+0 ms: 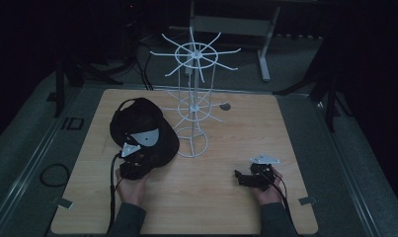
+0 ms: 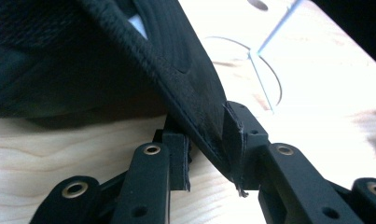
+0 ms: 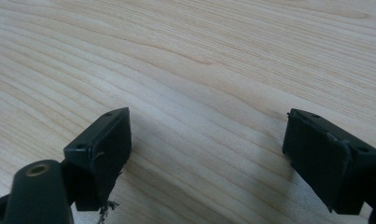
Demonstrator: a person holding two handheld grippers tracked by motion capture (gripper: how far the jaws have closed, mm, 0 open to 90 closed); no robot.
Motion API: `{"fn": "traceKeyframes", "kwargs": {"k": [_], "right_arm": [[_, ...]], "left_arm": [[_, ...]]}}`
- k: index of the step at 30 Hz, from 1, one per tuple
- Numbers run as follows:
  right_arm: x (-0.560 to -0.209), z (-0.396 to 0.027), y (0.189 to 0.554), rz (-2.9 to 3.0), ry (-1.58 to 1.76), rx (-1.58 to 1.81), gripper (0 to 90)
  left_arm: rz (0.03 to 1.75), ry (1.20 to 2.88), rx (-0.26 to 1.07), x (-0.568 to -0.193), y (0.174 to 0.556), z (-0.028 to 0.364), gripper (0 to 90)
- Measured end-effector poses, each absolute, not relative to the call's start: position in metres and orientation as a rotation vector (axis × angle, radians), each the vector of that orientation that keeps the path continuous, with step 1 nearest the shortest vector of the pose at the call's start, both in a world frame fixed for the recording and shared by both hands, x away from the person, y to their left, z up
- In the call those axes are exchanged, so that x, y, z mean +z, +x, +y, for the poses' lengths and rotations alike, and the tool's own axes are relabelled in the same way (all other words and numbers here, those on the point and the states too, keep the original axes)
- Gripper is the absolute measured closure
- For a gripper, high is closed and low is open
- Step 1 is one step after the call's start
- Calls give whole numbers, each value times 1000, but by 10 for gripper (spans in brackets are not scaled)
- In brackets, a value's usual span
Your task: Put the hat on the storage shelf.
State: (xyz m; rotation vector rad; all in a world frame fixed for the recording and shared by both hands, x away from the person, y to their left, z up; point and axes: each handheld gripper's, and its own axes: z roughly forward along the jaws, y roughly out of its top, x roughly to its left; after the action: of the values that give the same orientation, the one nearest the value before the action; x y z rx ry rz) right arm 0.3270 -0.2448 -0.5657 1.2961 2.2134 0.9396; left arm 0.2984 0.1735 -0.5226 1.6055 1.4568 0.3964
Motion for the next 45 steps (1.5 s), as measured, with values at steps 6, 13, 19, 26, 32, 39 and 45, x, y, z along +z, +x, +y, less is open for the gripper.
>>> {"fn": "traceKeyframes", "kwargs": {"k": [6,13,19,26,32,39,45], "right_arm": [[-566,-245,327,2215,1295,940,152],[-566,-245,327,2214,1296,940,152],[-566,-245,327,2214,1296,940,151],[-566,-245,327,2214,1295,940,151],[-566,-245,327,2215,1295,940,151],[-566,-245,327,2215,1293,941,151],[-566,-245,327,2215,1294,941,151]], "left_arm": [[1478,1548,414,-515,302,184,730],[1531,1550,406,-525,314,166,621],[1542,1535,408,-521,316,166,715],[1550,1490,463,-516,311,163,541],[1564,1539,431,-527,315,152,722],[1551,1509,379,-521,315,161,767],[1563,1411,339,-517,312,179,824]]}}
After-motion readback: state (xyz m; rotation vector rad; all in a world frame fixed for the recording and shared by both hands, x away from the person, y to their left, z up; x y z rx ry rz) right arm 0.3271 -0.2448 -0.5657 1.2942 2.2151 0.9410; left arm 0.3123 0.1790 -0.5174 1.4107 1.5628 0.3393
